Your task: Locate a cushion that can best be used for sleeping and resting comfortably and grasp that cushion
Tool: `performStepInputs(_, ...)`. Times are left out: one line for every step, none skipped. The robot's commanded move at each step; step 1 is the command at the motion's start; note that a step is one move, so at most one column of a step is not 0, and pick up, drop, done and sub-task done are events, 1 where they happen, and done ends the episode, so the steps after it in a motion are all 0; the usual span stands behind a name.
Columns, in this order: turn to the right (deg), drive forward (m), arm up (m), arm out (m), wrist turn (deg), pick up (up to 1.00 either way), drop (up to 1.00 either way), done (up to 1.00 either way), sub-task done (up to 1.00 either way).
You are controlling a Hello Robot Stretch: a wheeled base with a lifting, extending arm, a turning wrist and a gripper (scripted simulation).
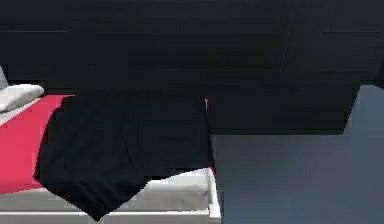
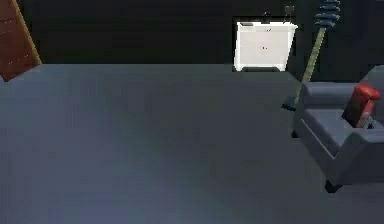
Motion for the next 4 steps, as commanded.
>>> performStepInputs(45.0,0.00,0.00,0.00,0.0,0.00,0.00,0.00,0.00)
performStepInputs(0.0,0.40,0.00,0.00,0.0,0.00,0.00,0.00,0.00)
performStepInputs(3.0,0.00,0.00,0.00,0.0,0.00,0.00,0.00,0.00)
performStepInputs(21.0,0.00,0.00,0.00,0.0,0.00,0.00,0.00,0.00)
